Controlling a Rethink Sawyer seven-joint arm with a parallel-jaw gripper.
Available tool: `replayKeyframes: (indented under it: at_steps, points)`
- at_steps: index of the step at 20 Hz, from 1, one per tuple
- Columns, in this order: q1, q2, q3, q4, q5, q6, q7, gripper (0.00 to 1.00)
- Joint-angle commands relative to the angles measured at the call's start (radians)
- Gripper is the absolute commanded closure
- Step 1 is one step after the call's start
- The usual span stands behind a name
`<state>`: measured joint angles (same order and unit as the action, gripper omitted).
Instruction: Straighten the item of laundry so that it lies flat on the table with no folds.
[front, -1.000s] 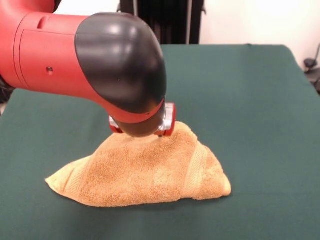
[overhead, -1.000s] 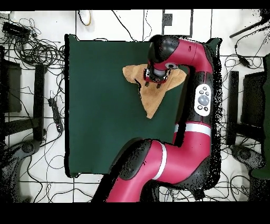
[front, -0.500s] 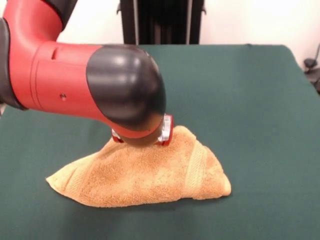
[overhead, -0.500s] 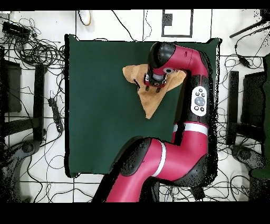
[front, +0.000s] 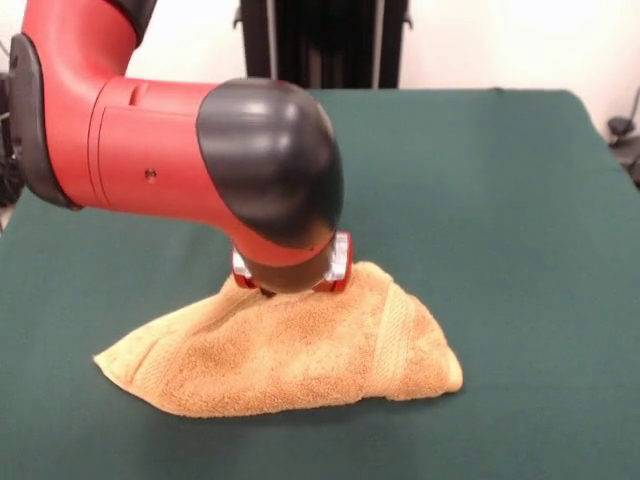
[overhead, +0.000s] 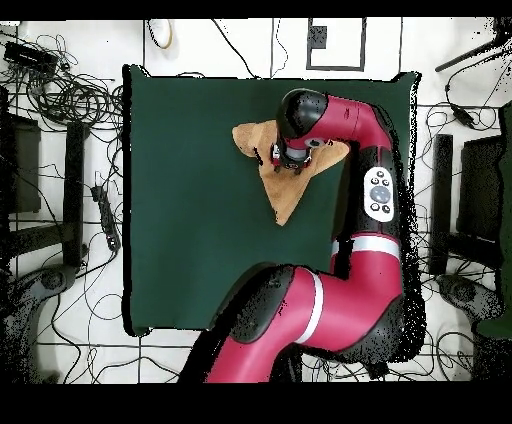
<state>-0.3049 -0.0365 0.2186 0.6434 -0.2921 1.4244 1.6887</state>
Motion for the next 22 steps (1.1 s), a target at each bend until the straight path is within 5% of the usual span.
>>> replayKeyframes:
  at_steps: [1, 10, 22]
  points:
    - [-0.009, -0.043, 0.027, 0.416, -0.024, -0.188, -0.143, 0.00]
    - [-0.067, -0.240, 0.015, 0.734, -0.026, -0.274, -0.103, 0.00]
    - [-0.147, -0.299, 0.034, 0.881, -0.083, -0.385, -0.104, 0.00]
